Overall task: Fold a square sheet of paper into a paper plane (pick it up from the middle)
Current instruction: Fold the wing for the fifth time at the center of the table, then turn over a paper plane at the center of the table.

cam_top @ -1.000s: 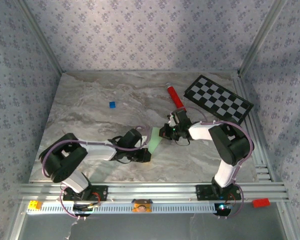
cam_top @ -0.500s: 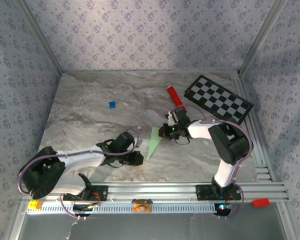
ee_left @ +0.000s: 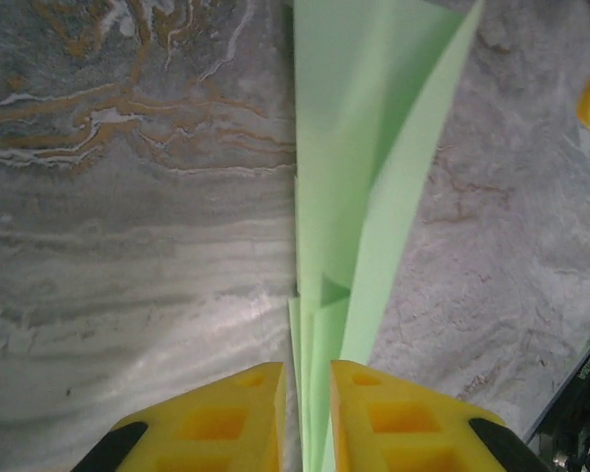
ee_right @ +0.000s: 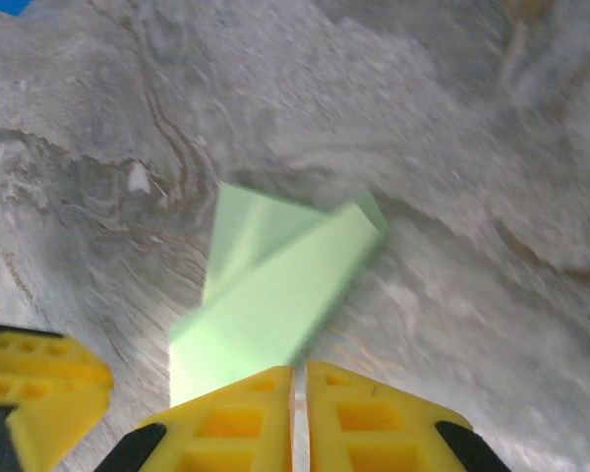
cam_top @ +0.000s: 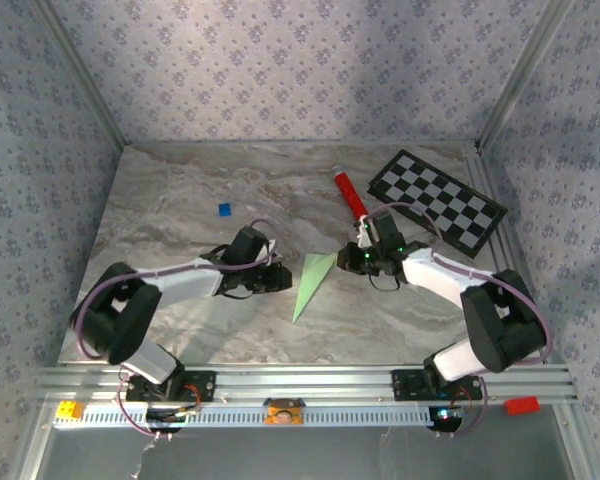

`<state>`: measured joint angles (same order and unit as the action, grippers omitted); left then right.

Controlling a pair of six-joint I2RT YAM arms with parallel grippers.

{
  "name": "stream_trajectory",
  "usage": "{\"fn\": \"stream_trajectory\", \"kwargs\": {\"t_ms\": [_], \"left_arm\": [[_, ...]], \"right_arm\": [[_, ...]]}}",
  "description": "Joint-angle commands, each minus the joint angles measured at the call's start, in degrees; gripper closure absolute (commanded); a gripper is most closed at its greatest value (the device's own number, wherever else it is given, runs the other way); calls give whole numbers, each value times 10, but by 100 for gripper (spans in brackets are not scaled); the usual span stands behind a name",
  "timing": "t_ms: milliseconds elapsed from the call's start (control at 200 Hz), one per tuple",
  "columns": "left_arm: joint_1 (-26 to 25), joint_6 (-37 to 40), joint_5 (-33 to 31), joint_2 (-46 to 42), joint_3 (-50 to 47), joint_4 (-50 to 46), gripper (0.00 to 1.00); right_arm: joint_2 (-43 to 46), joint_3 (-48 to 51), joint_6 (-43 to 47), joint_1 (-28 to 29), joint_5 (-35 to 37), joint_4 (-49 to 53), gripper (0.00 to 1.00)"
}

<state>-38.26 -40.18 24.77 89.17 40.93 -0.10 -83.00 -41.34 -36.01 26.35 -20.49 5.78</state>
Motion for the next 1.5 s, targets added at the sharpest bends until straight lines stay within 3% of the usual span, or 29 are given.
{"fn": "stream_trajectory", "kwargs": {"t_ms": [0,490,1499], "left_arm": [[1,-10,27,30,19,25,79],[1,-13,76,77,27,33,75],[-21,6,117,122,58,29,74]], "right_arm": [[13,28,-42,6,-4,-4,88],[-25,21,-52,43,2,-21,87],[-78,25,-69,62,-7,-62,87]]}}
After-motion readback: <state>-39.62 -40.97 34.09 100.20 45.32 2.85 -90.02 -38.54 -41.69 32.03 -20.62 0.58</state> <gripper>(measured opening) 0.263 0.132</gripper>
